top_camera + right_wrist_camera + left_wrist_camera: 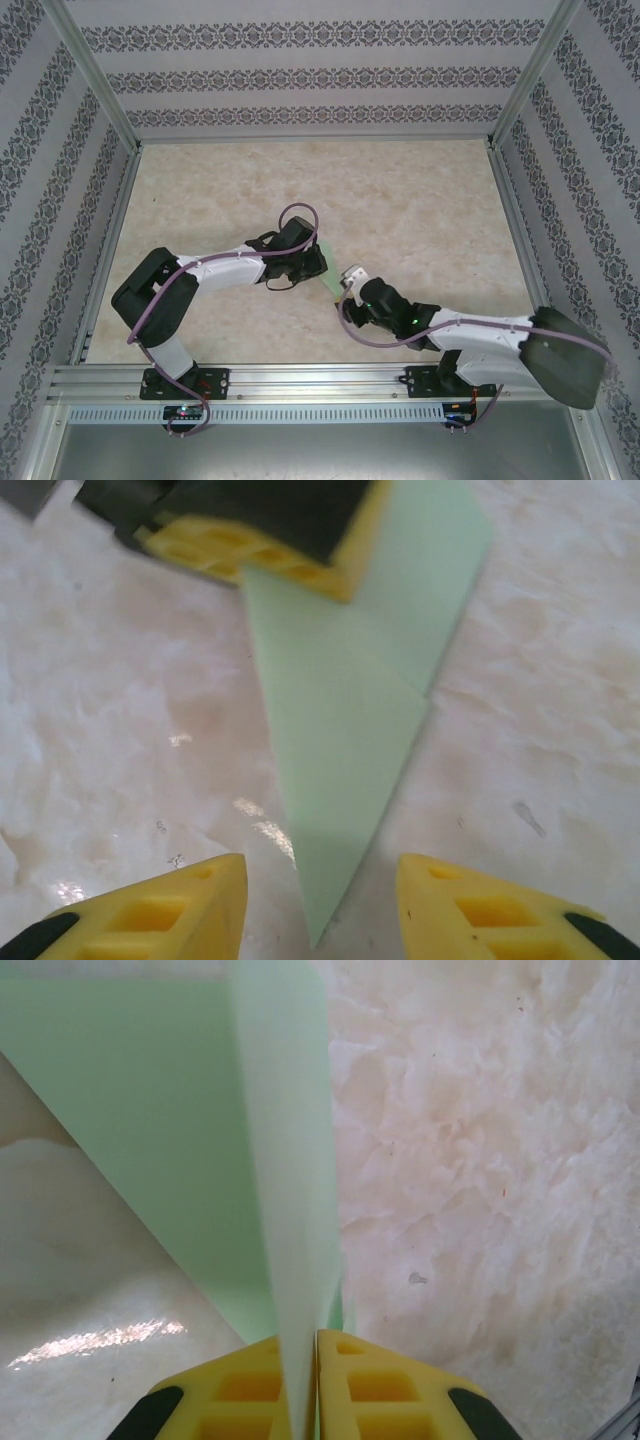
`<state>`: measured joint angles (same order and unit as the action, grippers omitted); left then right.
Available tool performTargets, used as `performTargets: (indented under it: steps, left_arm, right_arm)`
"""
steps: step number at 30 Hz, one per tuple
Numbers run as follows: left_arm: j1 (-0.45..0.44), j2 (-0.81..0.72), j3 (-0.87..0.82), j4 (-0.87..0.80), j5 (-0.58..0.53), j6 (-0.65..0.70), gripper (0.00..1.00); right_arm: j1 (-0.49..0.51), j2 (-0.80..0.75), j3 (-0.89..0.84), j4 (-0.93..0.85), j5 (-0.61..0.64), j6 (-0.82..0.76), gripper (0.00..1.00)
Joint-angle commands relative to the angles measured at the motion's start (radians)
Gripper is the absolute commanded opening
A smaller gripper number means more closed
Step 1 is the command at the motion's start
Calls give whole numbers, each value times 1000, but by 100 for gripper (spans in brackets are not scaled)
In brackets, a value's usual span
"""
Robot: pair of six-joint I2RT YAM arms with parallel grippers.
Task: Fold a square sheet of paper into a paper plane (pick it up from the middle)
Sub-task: Fold the wing for the fifth time at the center of the table.
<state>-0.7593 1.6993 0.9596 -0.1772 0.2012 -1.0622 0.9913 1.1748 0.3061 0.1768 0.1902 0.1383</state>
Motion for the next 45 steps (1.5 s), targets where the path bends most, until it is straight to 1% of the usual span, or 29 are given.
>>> performTargets:
  steps: [1, 2, 5, 8, 10, 12, 16, 23, 28, 31, 33, 36, 38, 40, 43, 45]
  left_arm:
    - [10, 11, 25, -29, 6, 25, 11]
    - [10, 12, 22, -30, 8, 25, 11]
    - [12, 8, 24, -37, 8, 27, 12]
    - [14, 12, 26, -35, 7, 27, 12]
    - [14, 17, 30, -38, 11, 26, 12]
    - [14, 19, 32, -39, 14, 25, 12]
    - [13, 18, 33, -38, 16, 25, 13]
    - [14, 20, 35, -36, 22, 23, 13]
    - [14, 20, 36, -48, 19, 30, 13]
    - [14, 22, 37, -51, 19, 27, 13]
    - [16, 22, 40, -54, 14, 27, 13]
    - [15, 20, 43, -70, 1, 27, 13]
    - [15, 19, 44, -78, -4, 26, 13]
    - [17, 19, 42, -85, -5, 26, 14]
    - [18, 16, 40, -93, -13, 24, 14]
    - [20, 13, 38, -100, -18, 23, 14]
  right_arm:
    - [49, 88, 21, 178, 140, -170, 43]
    - [54, 107, 19, 206, 125, -200, 43]
    - [75, 150, 83, 165, 135, -254, 43]
    - [86, 206, 85, 198, 201, -296, 41]
    - [89, 226, 75, 238, 234, -308, 38]
    - [90, 242, 78, 240, 237, -319, 36]
    - [93, 265, 71, 263, 243, -324, 32]
    - [101, 342, 98, 284, 232, -324, 31]
    - [108, 373, 99, 345, 276, -324, 25]
    - [110, 380, 102, 347, 277, -324, 22]
    - [109, 384, 99, 348, 280, -320, 18]
    - [110, 382, 94, 346, 282, -308, 16]
    - [110, 380, 89, 349, 280, -294, 13]
    - [109, 381, 89, 344, 277, -279, 13]
    - [111, 374, 92, 337, 273, -257, 19]
    - [111, 360, 87, 352, 268, -250, 19]
